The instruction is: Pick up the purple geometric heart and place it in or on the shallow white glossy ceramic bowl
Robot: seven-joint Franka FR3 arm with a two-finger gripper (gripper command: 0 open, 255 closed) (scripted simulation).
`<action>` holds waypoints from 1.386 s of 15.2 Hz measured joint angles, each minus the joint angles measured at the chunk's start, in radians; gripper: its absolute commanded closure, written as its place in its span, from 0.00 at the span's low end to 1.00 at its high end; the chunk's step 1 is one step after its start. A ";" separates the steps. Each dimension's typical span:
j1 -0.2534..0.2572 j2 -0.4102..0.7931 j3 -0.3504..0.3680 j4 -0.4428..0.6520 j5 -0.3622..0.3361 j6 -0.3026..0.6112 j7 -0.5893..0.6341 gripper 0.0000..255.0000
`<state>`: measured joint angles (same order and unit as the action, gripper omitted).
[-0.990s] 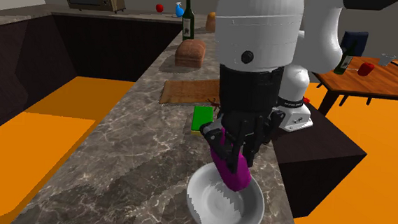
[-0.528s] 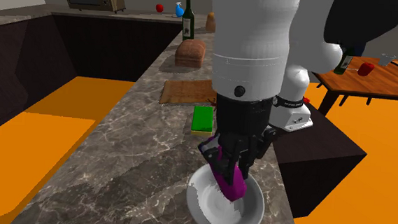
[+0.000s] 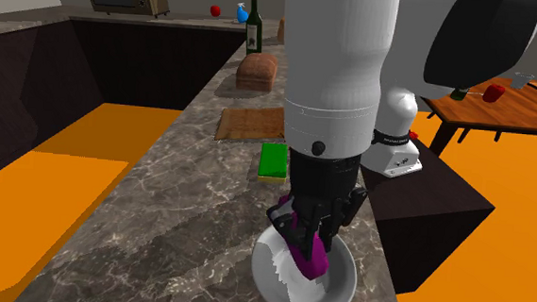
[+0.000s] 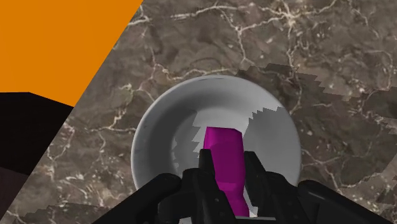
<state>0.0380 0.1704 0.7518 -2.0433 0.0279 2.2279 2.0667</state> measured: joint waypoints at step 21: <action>-0.027 -0.076 0.005 0.059 0.058 -0.118 -0.041 0.00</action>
